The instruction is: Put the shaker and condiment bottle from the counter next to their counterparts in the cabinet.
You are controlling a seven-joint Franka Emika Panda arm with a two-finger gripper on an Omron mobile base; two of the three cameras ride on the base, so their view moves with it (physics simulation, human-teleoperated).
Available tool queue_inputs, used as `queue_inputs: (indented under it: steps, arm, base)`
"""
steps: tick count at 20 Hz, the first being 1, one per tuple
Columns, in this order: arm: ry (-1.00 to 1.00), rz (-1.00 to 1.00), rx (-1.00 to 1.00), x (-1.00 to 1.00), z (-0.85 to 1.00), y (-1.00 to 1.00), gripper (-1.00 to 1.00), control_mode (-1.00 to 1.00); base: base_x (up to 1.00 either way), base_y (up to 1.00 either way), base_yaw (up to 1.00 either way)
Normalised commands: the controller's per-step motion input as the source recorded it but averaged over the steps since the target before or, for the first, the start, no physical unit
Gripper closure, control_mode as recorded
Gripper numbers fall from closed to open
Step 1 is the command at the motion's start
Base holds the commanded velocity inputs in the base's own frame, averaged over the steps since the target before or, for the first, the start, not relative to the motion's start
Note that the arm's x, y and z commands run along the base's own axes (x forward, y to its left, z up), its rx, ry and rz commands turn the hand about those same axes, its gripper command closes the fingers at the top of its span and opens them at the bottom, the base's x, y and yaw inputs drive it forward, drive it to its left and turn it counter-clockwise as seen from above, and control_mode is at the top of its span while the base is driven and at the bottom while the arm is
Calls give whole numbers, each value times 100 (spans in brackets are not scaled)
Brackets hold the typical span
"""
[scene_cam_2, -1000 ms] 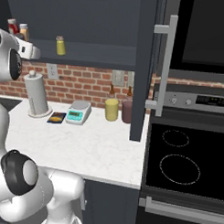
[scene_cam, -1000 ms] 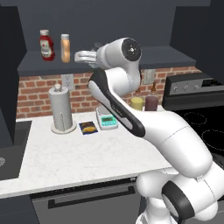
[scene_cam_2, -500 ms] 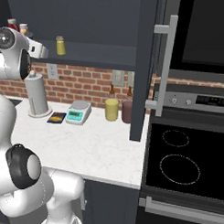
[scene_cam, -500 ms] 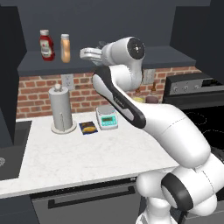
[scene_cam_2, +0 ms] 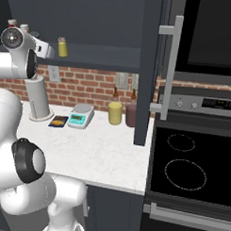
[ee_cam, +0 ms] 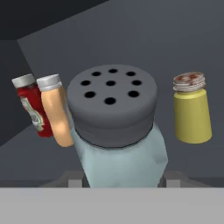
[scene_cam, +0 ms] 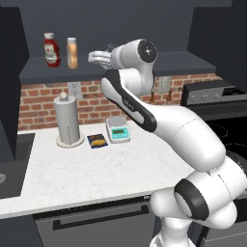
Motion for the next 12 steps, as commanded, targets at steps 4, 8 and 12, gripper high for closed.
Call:
queue_inputs:
  steps: [4, 8, 12]
  arm:
    - [0, -1, 0, 16, 0, 0, 100, -100]
    - [0, -5, -3, 12, 0, -4, 100, -100]
    - [0, -6, -12, 14, -2, -8, 100, -100]
  base:
    - [0, 0, 0]
    - [0, 0, 0]
    - [0, 0, 0]
